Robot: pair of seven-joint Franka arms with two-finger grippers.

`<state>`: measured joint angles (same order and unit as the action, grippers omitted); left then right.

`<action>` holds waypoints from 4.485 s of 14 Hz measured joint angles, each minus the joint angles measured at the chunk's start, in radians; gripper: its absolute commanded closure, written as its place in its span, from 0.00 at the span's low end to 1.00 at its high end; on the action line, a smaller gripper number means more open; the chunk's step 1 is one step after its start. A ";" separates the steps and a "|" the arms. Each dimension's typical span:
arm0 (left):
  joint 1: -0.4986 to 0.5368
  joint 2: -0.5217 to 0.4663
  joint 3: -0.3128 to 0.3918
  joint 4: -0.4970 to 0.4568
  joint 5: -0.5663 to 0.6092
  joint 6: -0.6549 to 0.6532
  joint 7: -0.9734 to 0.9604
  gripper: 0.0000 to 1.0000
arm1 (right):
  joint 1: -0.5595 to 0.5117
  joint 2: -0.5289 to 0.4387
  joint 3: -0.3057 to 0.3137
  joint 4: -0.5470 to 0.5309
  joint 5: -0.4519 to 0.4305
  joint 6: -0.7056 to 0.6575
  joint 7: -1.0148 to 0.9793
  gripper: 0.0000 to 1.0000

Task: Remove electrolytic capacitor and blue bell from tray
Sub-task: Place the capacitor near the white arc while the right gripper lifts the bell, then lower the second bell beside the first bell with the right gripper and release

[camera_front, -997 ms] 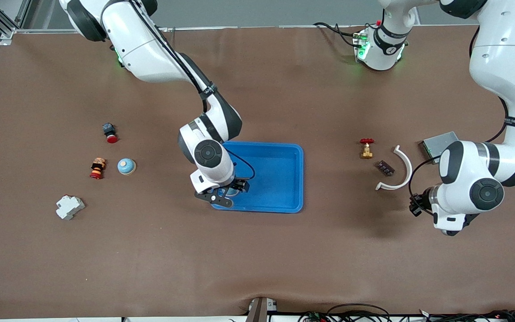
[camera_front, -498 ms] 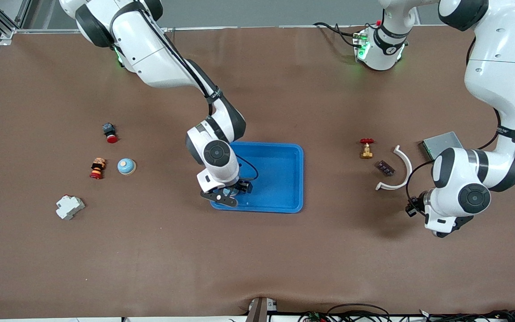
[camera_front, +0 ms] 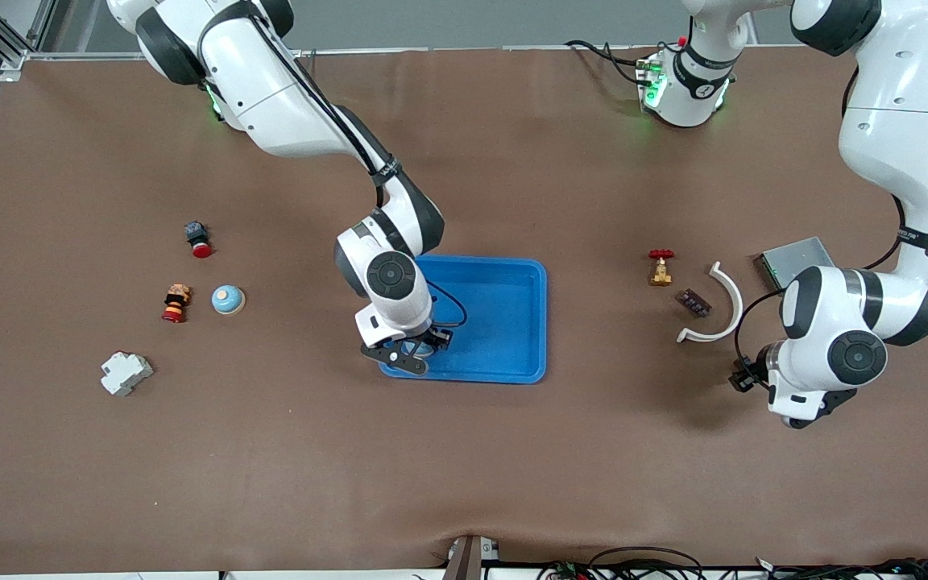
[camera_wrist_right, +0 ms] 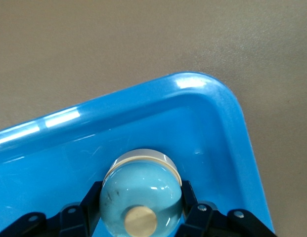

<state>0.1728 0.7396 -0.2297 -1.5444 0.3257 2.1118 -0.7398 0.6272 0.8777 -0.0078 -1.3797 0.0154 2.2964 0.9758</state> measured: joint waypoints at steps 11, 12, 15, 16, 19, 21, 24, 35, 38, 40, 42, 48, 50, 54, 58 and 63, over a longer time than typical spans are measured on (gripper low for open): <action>0.005 -0.327 -0.111 0.030 -0.093 -0.234 0.065 0.00 | -0.085 -0.040 -0.006 0.203 0.002 -0.388 -0.206 1.00; 0.007 -0.358 -0.111 0.032 -0.113 -0.256 0.085 0.00 | -0.119 -0.051 -0.009 0.203 0.002 -0.418 -0.301 1.00; 0.010 -0.431 -0.111 0.069 -0.147 -0.363 0.120 0.00 | -0.235 -0.089 -0.017 0.178 0.002 -0.461 -0.573 1.00; 0.010 -0.452 -0.111 0.083 -0.155 -0.404 0.147 0.00 | -0.272 -0.106 -0.017 0.152 0.002 -0.458 -0.659 1.00; 0.010 -0.525 -0.109 0.101 -0.172 -0.478 0.265 0.00 | -0.357 -0.186 -0.020 -0.018 0.000 -0.332 -0.876 1.00; 0.008 -0.569 -0.085 0.101 -0.204 -0.508 0.344 0.00 | -0.419 -0.229 -0.023 -0.157 -0.001 -0.204 -1.025 1.00; -0.062 -0.617 0.061 0.100 -0.276 -0.568 0.487 0.00 | -0.525 -0.244 -0.024 -0.312 -0.001 -0.016 -1.234 1.00; -0.121 -0.759 0.167 0.015 -0.297 -0.622 0.567 0.00 | -0.609 -0.264 -0.014 -0.521 -0.001 0.215 -1.381 1.00; -0.122 -0.761 0.167 0.010 -0.297 -0.623 0.633 0.00 | -0.609 -0.278 -0.014 -0.549 -0.001 0.226 -1.381 1.00; -0.123 -0.761 0.167 0.005 -0.297 -0.622 0.648 0.00 | -0.609 -0.294 -0.014 -0.575 -0.001 0.231 -1.380 1.00; -0.126 -0.761 0.166 0.001 -0.297 -0.622 0.652 0.00 | -0.609 -0.302 -0.013 -0.590 -0.001 0.236 -1.380 0.35; -0.129 -0.761 0.159 0.000 -0.297 -0.622 0.652 0.00 | -0.599 -0.309 -0.005 -0.576 -0.001 0.244 -1.340 0.00; -0.129 -0.762 0.158 0.000 -0.297 -0.622 0.652 0.00 | -0.597 -0.316 -0.002 -0.561 -0.001 0.239 -1.328 0.00; -0.129 -0.764 0.158 0.000 -0.297 -0.622 0.653 0.00 | -0.581 -0.325 0.001 -0.463 -0.001 0.087 -1.285 0.00; -0.130 -0.764 0.157 0.000 -0.297 -0.622 0.653 0.00 | -0.549 -0.331 0.002 -0.338 -0.001 -0.073 -1.179 0.00; -0.130 -0.764 0.157 0.000 -0.297 -0.622 0.653 0.00 | -0.547 -0.350 0.000 -0.241 0.000 -0.229 -1.132 0.00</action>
<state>0.0424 -0.0241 -0.0724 -1.5442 0.0286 1.4901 -0.0869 0.0806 0.5281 -0.0080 -1.6206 0.0152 2.0674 -0.1557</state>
